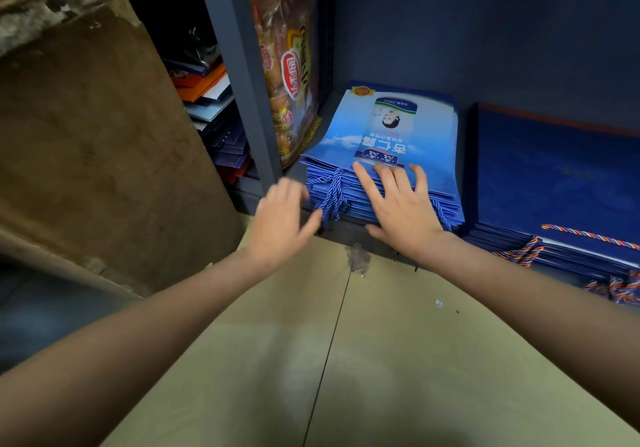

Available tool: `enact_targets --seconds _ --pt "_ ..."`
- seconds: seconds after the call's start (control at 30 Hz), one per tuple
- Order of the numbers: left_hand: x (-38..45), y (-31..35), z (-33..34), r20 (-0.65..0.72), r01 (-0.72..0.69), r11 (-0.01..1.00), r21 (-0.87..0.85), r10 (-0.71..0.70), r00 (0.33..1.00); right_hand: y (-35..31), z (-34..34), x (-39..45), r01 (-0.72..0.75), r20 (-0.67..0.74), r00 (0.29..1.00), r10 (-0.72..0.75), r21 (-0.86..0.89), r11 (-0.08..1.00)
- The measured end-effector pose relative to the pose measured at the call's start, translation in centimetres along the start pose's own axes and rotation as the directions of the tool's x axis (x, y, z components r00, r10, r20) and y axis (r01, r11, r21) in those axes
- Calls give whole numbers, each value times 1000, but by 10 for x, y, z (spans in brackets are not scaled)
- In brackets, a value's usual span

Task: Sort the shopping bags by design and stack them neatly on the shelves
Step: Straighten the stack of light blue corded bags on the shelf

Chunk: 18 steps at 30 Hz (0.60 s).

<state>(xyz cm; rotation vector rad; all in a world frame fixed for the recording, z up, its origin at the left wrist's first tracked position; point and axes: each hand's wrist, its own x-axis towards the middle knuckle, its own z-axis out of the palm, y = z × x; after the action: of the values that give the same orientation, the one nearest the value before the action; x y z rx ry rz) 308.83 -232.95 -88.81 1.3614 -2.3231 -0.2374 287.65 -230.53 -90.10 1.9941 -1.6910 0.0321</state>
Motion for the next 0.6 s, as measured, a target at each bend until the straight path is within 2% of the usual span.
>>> enact_targets --seconds 0.07,0.1,0.17,0.23,0.27,0.33,0.4,0.43,0.47,0.5,0.53,0.57,0.6 --pt "14 9 -5 -7 219 941 -259 -229 973 -1 -1 -1 0 19 1000 0 -1 1000" --pt "20 14 -3 29 306 896 -320 -314 949 -1 -2 0 -2 25 1000 2 3 1000" --pt "31 25 3 76 412 850 -328 -410 909 -1 -4 0 -5 50 999 5 5 1000" --pt "36 32 7 49 486 839 -244 -490 870 0 -5 0 -9 58 998 9 -5 1000" --pt "39 33 7 34 479 860 -175 -481 876 0 -6 1 -11 59 998 11 -7 1000" --pt "37 36 2 -29 331 942 -50 -332 943 0 -7 1 -10 76 997 11 -5 1000" --pt "28 38 -1 -131 4 994 113 11 991 0 -8 1 -12 105 994 13 -11 1000" --pt "23 35 1 -79 -146 958 246 169 982 0 -9 1 -9 121 993 11 -12 1000" --pt "15 33 3 107 -280 889 363 259 960 0 -12 1 -2 135 991 3 -9 1000" --pt "6 29 5 318 -350 839 416 226 921 0 -13 2 11 150 989 -11 1 1000" --pt "0 20 7 434 -348 829 438 144 889 1 -13 3 24 169 985 -26 16 1000" --pt "-3 12 4 444 -257 874 413 54 894 2 -14 3 29 187 982 -35 35 999" --pt "-3 6 -1 366 -124 928 351 -14 931 3 -14 2 30 190 981 -38 43 999"
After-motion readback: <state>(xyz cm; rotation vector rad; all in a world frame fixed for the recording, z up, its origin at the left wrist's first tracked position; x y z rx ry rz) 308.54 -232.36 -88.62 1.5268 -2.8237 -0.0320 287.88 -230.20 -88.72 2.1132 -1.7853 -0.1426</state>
